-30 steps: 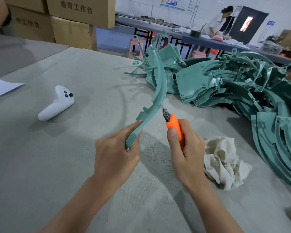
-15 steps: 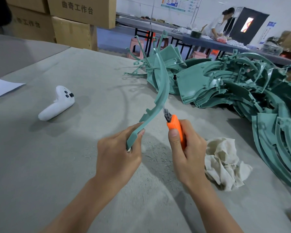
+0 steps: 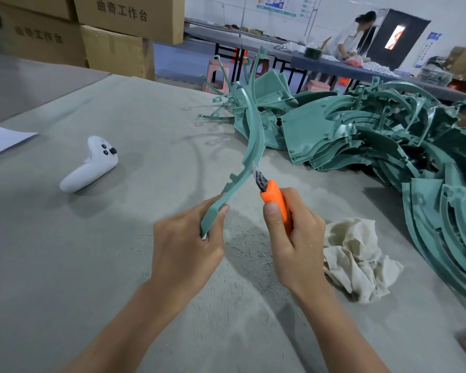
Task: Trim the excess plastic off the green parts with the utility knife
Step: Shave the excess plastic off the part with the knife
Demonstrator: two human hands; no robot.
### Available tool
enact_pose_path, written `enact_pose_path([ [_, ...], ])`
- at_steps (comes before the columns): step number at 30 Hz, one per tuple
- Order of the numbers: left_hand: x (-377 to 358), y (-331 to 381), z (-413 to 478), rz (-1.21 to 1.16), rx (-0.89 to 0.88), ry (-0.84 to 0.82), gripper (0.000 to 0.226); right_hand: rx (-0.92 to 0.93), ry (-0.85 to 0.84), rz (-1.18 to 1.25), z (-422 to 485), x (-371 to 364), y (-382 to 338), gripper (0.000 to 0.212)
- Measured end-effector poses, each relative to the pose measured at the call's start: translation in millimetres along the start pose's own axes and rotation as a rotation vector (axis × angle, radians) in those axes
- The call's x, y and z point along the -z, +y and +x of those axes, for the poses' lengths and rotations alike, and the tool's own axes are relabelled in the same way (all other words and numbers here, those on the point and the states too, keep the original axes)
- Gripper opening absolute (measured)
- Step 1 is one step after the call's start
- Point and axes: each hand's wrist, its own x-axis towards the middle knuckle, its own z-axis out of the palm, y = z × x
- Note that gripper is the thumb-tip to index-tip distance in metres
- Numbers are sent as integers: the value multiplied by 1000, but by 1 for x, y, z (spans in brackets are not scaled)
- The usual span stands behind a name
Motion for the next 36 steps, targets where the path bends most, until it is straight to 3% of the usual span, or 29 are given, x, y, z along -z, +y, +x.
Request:
enact_pose_path([
  [4,-1,-1,-1,-5,-34,-16,56,-34,13,-23,0,-6,2,35],
  [8,-3,0,-6,-82,-15,-41,27,-139,110,-39,12,-2,17,38],
  [11,-3,2,-5,-78,-1,-46,23,-137,190,20,13,9,24,38],
  [16,-1,-2,-2,-21,27,-2,22,40,48,134,6,10,15,39],
  [21,-2,0,-3,-15,-2,16,24,129,-29,98,3,7,8,23],
  [36,-3,-3,-4,-94,-45,-10,44,-9,38,-14,3,-2,12,34],
])
